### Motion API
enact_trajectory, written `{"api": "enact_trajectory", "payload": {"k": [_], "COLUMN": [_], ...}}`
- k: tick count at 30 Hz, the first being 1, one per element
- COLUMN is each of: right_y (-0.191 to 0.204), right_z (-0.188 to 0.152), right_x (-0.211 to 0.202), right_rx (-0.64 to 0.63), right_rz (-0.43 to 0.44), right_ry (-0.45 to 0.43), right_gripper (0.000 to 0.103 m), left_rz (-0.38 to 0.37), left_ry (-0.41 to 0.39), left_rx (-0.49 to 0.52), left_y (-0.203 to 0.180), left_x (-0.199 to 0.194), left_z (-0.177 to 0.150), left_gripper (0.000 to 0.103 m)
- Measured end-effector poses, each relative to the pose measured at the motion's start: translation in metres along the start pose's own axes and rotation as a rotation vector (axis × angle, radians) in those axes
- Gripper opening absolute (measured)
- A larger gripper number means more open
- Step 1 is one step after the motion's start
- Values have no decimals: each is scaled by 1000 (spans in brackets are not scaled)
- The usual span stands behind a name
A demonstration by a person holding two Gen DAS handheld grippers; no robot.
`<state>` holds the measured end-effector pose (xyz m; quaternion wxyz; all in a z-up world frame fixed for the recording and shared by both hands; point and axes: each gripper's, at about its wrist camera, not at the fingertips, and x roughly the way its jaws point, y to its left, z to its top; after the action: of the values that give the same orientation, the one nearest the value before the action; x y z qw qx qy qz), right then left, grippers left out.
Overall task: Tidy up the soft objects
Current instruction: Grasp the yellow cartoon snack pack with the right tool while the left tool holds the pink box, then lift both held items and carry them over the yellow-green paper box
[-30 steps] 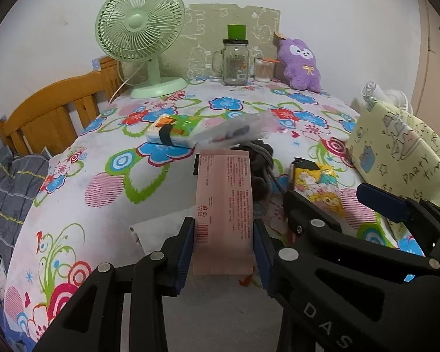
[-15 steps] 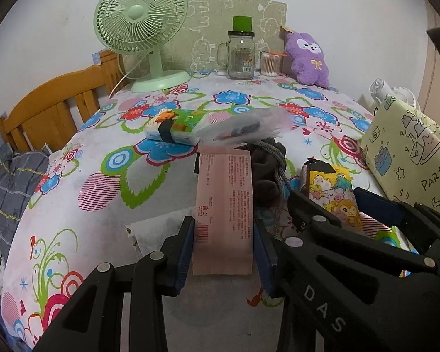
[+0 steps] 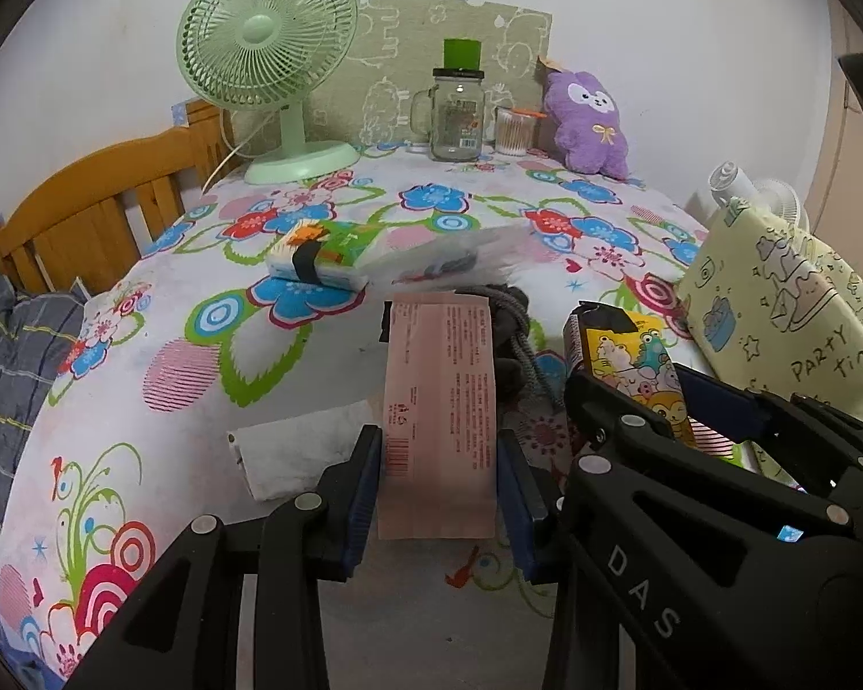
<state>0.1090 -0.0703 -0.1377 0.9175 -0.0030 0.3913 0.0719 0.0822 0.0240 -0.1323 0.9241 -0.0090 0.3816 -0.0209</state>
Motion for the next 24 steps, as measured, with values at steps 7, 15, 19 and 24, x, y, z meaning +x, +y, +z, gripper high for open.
{"api": "enact_trajectory", "payload": {"k": [7, 15, 19, 24], "right_y": [-4, -8, -9, -9], "right_z": [3, 9, 12, 16], "right_x": [-14, -35, -45, -61], "right_rx": [-8, -9, -11, -18], "right_rz": [13, 16, 18, 25], "right_ry": [-17, -45, -55, -76], "right_gripper": [49, 49, 49, 49], "left_rz": [-11, -9, -12, -5], "left_ry": [-18, -36, -48, -69], "left_rx": [0, 7, 8, 8], "left_y": [-7, -14, -17, -20], "left_x": [-12, -28, -39, -53], "left_z": [4, 11, 14, 19], "left_gripper": [39, 39, 39, 39]}}
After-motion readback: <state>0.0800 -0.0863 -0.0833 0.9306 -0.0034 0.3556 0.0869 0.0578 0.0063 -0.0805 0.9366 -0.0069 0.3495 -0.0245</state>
